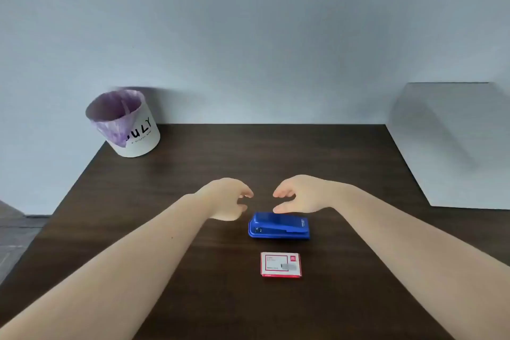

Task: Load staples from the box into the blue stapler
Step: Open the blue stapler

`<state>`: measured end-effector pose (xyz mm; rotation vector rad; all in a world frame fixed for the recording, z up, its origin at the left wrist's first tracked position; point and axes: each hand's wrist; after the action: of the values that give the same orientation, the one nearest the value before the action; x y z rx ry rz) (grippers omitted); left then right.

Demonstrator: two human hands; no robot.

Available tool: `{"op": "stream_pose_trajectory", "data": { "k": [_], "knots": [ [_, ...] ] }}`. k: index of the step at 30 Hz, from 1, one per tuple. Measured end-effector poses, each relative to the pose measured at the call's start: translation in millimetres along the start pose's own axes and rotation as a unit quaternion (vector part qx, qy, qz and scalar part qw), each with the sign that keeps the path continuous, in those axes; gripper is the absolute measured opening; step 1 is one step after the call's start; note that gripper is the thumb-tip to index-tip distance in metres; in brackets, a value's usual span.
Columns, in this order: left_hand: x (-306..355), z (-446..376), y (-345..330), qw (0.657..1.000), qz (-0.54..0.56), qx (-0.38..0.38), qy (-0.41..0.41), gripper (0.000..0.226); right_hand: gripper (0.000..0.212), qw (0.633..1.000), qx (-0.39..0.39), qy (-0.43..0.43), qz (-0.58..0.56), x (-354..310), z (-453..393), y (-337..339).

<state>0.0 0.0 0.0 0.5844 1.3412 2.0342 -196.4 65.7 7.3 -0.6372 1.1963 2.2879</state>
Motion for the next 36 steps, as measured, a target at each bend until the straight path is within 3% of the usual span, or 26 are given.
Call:
{"op": "stream_pose_trajectory", "data": {
  "k": [3,7,10,16,21,26,30,34,36],
  "knots": [
    [-4,-7,-16,0.999,0.041,-0.03,0.001,0.047,0.06,1.0,-0.017,0.02,-0.01,-2,-7,-8],
    [-8,-14,-40,0.994,0.054,-0.066,-0.063,0.059,0.059,0.997,-0.009,0.072,-0.002,-7,-18,-26],
    [-7,-17,-56,0.994,0.081,-0.016,-0.065,0.065,0.05,0.993,0.017,0.115,0.029,-9,-25,-39],
    [-3,-22,-88,0.98,0.135,0.136,-0.054,0.037,0.024,0.962,0.121,0.204,0.138,-6,-19,-57],
    [-6,-1,-96,0.976,0.07,0.201,-0.037,0.032,0.017,0.904,0.303,0.286,-0.1,16,13,-60],
    [-5,17,-106,0.976,0.027,0.216,0.017,0.034,0.026,0.858,0.336,0.291,-0.257,37,43,-66],
    [-4,26,-105,0.977,0.008,0.209,0.033,0.035,0.028,0.868,0.339,0.252,-0.26,61,58,-60],
    [-9,30,-106,0.976,0.03,0.215,0.029,0.02,0.024,0.904,0.365,0.188,-0.123,87,62,-64],
    [-11,32,-106,0.976,0.036,0.212,0.024,0.013,0.021,0.925,0.335,0.158,-0.079,96,56,-75]
  ]
}}
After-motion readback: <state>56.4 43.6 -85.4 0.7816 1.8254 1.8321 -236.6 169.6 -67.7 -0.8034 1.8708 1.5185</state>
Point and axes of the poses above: each hand's wrist, its own z-axis away from the middle knuckle, its own y-axis out of the back of the hand, x = y × z, and after that the axes turned 13 degrees about -z, right-handed
